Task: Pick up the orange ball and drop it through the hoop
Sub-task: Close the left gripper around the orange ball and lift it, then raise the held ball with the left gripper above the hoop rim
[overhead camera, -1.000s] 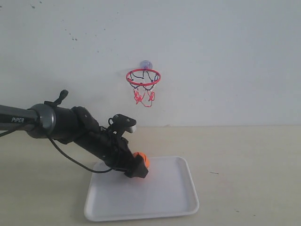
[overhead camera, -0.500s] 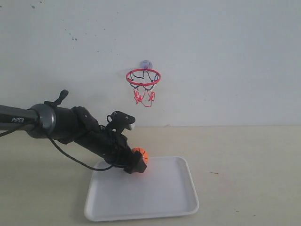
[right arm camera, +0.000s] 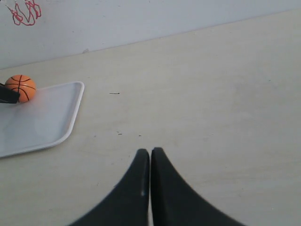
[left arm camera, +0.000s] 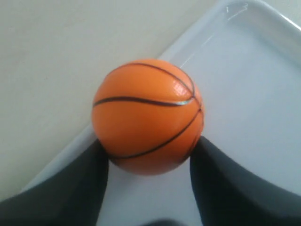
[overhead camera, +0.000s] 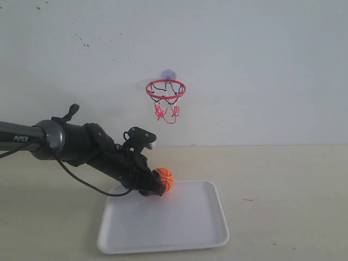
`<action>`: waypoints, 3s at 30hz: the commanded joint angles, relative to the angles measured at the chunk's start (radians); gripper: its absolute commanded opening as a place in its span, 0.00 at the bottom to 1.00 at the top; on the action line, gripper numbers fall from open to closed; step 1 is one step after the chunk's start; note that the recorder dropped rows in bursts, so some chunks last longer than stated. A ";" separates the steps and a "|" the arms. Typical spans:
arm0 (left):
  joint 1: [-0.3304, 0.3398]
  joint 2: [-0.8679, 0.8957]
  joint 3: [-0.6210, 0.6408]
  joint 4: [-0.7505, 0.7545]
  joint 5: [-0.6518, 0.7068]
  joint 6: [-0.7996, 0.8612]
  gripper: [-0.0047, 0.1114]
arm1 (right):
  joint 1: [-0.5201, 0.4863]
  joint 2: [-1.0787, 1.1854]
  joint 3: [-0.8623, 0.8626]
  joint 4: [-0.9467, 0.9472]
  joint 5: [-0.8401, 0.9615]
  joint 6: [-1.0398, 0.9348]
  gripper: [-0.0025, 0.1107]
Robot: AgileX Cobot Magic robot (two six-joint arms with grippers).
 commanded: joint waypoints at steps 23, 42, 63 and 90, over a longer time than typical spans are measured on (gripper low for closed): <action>0.020 -0.118 -0.007 0.054 0.117 -0.022 0.08 | 0.001 -0.005 0.000 -0.010 -0.004 -0.005 0.02; 0.138 -0.251 -0.104 -0.219 -0.021 0.345 0.08 | 0.001 -0.005 0.000 -0.010 -0.004 -0.005 0.02; 0.119 -0.012 -0.608 -0.301 0.066 0.341 0.08 | 0.001 -0.005 0.000 -0.010 -0.004 -0.005 0.02; 0.069 0.048 -0.636 -0.372 -0.071 0.336 0.37 | 0.001 -0.005 0.000 -0.010 -0.004 -0.005 0.02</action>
